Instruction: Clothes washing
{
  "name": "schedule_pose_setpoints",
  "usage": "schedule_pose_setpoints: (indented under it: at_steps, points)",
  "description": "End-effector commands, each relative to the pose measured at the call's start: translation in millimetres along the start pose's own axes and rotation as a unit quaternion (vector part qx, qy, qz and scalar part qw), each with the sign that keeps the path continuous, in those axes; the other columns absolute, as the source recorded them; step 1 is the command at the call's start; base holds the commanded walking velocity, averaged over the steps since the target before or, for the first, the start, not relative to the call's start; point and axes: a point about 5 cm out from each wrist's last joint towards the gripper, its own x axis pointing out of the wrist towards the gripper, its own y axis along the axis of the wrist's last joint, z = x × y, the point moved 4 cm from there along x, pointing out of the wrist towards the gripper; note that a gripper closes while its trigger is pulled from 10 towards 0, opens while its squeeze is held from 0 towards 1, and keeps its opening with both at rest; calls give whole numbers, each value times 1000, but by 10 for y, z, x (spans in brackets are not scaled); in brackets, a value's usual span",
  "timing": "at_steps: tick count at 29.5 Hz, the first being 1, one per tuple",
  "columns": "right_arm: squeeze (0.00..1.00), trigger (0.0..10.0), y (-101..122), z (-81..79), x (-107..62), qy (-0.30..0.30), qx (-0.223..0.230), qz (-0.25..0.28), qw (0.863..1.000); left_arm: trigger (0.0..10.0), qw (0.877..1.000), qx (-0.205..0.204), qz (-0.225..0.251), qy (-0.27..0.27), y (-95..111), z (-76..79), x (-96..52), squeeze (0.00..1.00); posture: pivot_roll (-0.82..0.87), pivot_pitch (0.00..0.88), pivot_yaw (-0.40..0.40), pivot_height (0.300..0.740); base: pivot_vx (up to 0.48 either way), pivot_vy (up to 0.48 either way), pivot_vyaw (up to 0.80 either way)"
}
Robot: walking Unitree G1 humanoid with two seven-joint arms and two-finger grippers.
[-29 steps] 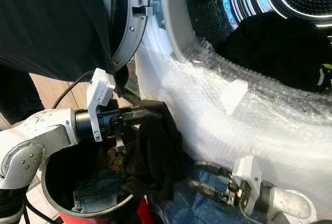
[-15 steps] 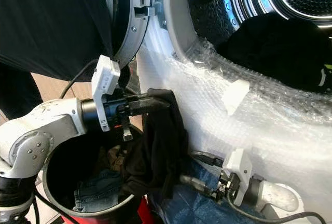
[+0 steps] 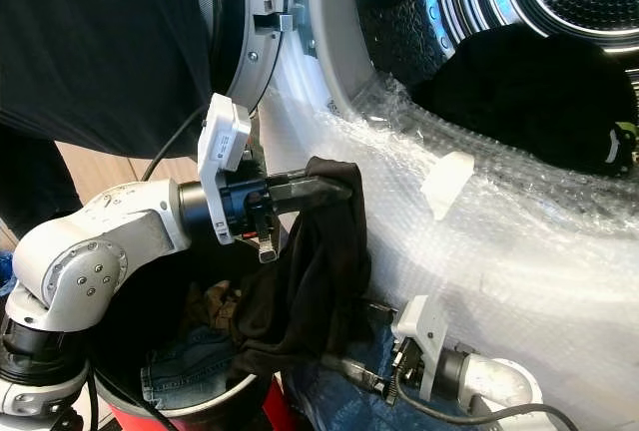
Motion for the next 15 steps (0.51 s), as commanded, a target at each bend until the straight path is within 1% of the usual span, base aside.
schedule_pose_setpoints:
  at_steps: [1, 2, 3, 4, 5, 8, 10, 11, 13, 15]
  points:
    - [1000, 10000, 74, -17, 39, 3, -1, 18, 1000, 0, 1000, 9, 11, -26, 85, 80, 64, 0, 167, 0, -23, 740, 0, 0, 0]
    - [1000, 10000, 89, -7, 54, -1, -1, 23, 1000, 0, 1000, 9, 11, -27, 84, 85, 72, 0, 167, 0, -23, 740, 0, 0, 0]
    - [851, 10000, 126, 2, 77, -5, 3, 35, 999, 0, 1000, 9, 12, -28, 85, 89, 87, 0, 171, 0, -28, 740, 0, 0, 0]
    - [851, 10000, 169, 9, 103, -8, 9, 47, 999, 0, 999, 9, 14, -29, 89, 89, 103, 0, 171, 0, -28, 740, 0, 0, 0]
    - [0, 10000, 191, -7, 123, -5, 11, 52, 999, 0, 999, 9, 15, -31, 97, 93, 114, 0, 173, 0, -26, 740, 0, 0, 0]
    - [0, 10000, 180, -92, 196, 11, 12, 52, 999, 0, 999, 11, 19, -35, 122, 107, 127, 0, 171, 0, -27, 740, 0, 0, 0]
    - [0, 10000, 165, -108, 218, 13, 17, 51, 998, 0, 999, 8, 21, -36, 124, 109, 128, 0, 171, 0, -27, 740, 0, 0, 0]
    - [0, 10000, 152, -148, 265, 20, 22, 51, 998, 0, 999, 5, 23, -37, 127, 111, 133, 0, 171, 0, -27, 740, 0, 0, 0]
    - [0, 10000, 192, -215, 344, 36, 30, 61, 997, 0, 999, 7, 25, -36, 142, 93, 186, 0, 175, 0, -31, 740, 0, 0, 0]
    - [0, 10000, 207, -225, 378, 37, 33, 64, 997, 0, 999, 7, 28, -41, 148, 105, 210, 0, 175, 0, -31, 740, 0, 0, 0]
